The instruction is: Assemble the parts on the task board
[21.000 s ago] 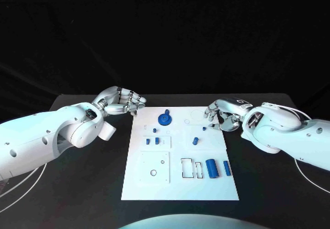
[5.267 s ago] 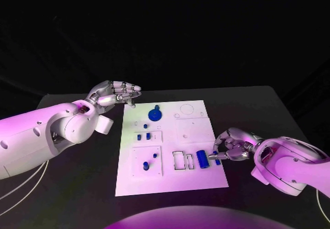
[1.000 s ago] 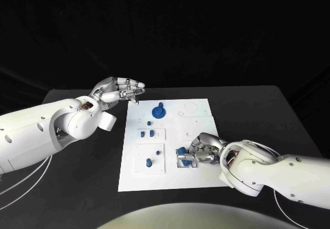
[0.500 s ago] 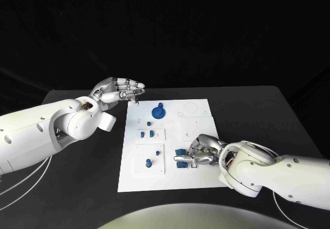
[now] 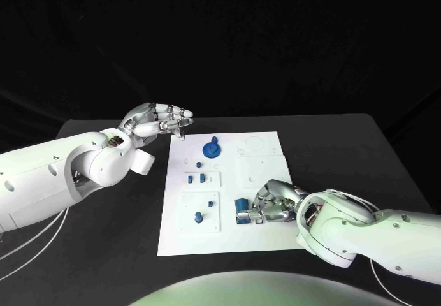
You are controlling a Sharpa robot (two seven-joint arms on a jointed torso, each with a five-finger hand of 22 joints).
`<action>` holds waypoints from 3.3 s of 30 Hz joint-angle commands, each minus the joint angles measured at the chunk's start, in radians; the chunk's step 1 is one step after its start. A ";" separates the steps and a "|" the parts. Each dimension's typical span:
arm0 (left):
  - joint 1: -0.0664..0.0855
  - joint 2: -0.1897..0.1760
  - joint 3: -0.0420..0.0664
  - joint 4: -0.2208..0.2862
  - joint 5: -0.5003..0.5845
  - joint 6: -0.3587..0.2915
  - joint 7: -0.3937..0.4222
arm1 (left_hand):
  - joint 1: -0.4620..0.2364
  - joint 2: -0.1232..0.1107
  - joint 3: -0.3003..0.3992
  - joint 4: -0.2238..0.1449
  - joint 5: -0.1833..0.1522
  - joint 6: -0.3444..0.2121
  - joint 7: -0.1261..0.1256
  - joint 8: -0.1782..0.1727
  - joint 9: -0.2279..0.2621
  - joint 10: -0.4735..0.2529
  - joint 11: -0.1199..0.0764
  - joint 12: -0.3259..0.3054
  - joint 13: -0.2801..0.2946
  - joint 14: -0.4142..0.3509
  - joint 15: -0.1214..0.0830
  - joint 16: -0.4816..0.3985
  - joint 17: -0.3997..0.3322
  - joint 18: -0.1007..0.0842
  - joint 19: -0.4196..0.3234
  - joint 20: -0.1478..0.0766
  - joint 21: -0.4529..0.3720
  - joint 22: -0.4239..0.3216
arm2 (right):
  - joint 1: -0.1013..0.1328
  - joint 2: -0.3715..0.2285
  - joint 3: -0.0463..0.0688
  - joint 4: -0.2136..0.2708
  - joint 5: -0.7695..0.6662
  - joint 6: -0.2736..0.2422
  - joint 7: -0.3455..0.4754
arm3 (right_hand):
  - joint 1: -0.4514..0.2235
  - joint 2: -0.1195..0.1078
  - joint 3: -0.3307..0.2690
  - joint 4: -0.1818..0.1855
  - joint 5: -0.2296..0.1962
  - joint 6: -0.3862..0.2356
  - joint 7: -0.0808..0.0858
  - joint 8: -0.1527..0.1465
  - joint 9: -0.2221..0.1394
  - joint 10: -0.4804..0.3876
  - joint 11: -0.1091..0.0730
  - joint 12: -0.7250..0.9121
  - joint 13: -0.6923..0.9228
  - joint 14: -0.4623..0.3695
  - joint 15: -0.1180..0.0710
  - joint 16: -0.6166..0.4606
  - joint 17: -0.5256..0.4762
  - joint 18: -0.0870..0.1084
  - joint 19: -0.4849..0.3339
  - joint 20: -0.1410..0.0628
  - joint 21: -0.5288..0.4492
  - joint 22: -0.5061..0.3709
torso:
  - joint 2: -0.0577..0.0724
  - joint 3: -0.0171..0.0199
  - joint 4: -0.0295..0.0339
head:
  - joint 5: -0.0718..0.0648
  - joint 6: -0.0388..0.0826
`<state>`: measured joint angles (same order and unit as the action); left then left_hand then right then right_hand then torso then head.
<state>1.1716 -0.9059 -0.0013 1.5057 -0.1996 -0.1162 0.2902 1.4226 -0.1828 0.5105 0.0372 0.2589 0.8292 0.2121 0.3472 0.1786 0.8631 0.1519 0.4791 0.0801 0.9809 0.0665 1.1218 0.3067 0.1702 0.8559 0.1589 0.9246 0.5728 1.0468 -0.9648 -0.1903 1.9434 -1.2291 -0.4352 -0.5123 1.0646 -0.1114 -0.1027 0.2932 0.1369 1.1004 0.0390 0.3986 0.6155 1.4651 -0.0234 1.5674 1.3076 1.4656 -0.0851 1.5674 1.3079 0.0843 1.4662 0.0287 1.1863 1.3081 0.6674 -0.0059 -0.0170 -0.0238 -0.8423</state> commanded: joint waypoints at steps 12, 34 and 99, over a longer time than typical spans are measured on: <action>0.001 0.003 0.001 -0.003 0.001 0.006 0.007 | -0.006 0.006 0.001 -0.002 0.007 -0.006 0.004 0.003 0.000 -0.005 0.001 0.006 0.000 0.002 0.006 -0.001 -0.001 0.014 -0.005 0.004 -0.007 -0.001 | 0.002 -0.046 0.000 0.035 -0.002 0.020 0.088 | 0.184 -0.022 0.052 -0.002 -0.004 0.015 -0.018 0.051 0.039 0.106 -0.022 0.003 0.263 0.105 -0.016 0.003 0.263 -0.016 0.020 -0.017 -0.002 0.163 | -0.001 -0.0002 0.0000 | 0.000 0.001; 0.001 -0.001 0.001 0.000 0.001 0.007 0.006 | -0.007 0.007 0.002 -0.003 0.006 -0.005 0.004 0.007 0.001 -0.008 0.001 0.010 0.000 0.001 0.006 -0.001 -0.002 0.014 -0.005 0.004 -0.007 -0.002 | 0.002 -0.014 0.000 -0.006 -0.040 0.002 0.047 | 0.242 0.017 0.103 -0.006 -0.006 0.002 -0.030 0.077 0.078 0.106 -0.033 0.003 0.263 0.105 -0.025 0.003 0.263 -0.017 0.022 -0.026 0.001 0.167 | -0.001 -0.0013 0.0001 | 0.004 -0.003; 0.000 0.002 0.000 0.005 0.009 0.010 0.004 | -0.010 0.008 0.003 -0.002 0.006 -0.005 0.004 0.009 0.002 -0.009 0.001 0.013 0.000 0.001 0.006 0.000 -0.002 0.014 -0.005 0.004 -0.007 -0.003 | -0.020 -0.248 -0.010 -0.014 -0.219 -0.036 0.046 | 0.242 -0.033 0.137 -0.001 -0.005 -0.051 0.021 -0.041 0.061 0.106 0.012 0.003 0.263 0.105 0.013 0.003 0.262 -0.014 0.017 0.008 -0.028 0.167 | -0.001 -0.0044 -0.0017 | -0.024 0.004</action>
<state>1.1714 -0.9052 -0.0015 1.5086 -0.1966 -0.1153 0.2881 1.4187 -0.1788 0.5105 0.0372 0.2589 0.8292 0.2121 0.3507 0.1789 0.8632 0.1519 0.4880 0.0801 0.9809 0.0665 1.1217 0.3067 0.1702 0.8559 0.1589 0.9207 0.5713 1.0290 -1.2147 -0.2001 1.9315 -1.4217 -0.5003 -0.4483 1.3081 -0.1450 0.0268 0.2925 0.1330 1.0426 0.0580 0.3521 0.6748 1.4668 -0.0033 1.5674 1.3077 1.4647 -0.0697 1.5674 1.3076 0.0844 1.4662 0.0325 1.1597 1.3079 0.6658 -0.0095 -0.0189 -0.0491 -0.8366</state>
